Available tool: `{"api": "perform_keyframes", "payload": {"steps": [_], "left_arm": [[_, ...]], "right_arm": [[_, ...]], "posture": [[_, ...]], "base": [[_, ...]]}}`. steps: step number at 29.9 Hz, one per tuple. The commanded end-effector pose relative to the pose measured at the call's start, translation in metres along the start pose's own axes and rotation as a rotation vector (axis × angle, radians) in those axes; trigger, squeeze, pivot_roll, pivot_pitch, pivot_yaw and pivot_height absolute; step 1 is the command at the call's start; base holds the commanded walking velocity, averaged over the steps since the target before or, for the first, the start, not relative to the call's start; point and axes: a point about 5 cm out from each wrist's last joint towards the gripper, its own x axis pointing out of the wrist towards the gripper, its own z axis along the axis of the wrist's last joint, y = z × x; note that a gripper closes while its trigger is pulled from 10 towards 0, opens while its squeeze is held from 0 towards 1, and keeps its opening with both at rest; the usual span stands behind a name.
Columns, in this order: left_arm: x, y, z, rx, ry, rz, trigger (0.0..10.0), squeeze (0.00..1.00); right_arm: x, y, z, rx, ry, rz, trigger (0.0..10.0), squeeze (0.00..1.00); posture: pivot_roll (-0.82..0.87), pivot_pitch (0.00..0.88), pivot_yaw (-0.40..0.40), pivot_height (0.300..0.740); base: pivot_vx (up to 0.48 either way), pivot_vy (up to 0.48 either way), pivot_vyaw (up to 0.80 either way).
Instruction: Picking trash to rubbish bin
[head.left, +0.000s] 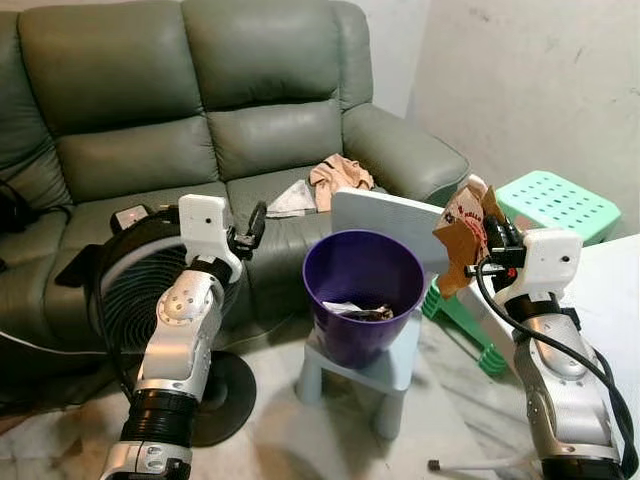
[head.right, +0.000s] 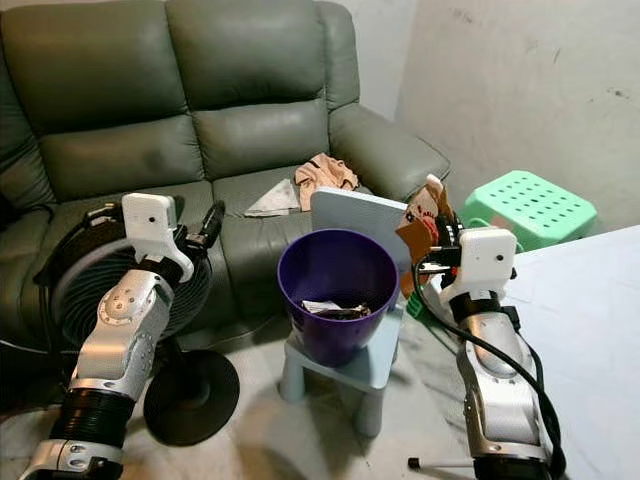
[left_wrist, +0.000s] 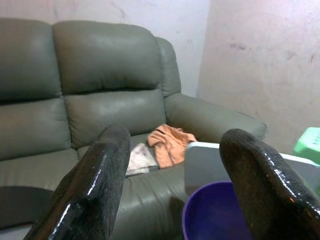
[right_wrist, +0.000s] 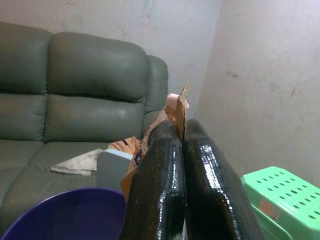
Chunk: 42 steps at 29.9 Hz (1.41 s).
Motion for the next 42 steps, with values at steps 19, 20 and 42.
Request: {"api": "perform_keyframes", "payload": {"steps": [19,20,42], "left_arm": [[-0.032,-0.019,0.006,-0.050,-0.038,-0.109,10.0,0.00],[-0.033,-0.021,0.008,-0.044,-0.041,-0.122,10.0,0.00],[-0.061,-0.087,0.019,-0.126,-0.004,-0.392,10.0,0.00]], "right_arm": [[0.051,0.012,0.008,0.004,0.004,0.136,10.0,0.00],[0.055,0.013,0.009,0.007,0.003,0.136,10.0,0.00],[0.110,0.050,0.007,0.058,0.132,0.235,10.0,0.00]], "posture": [[0.13,0.131,-0.092,0.740],[0.14,0.141,-0.097,0.740],[0.17,0.398,-0.147,0.740]], "base": [[0.000,0.000,0.00],[0.000,0.000,0.00],[0.000,0.000,0.00]]}}
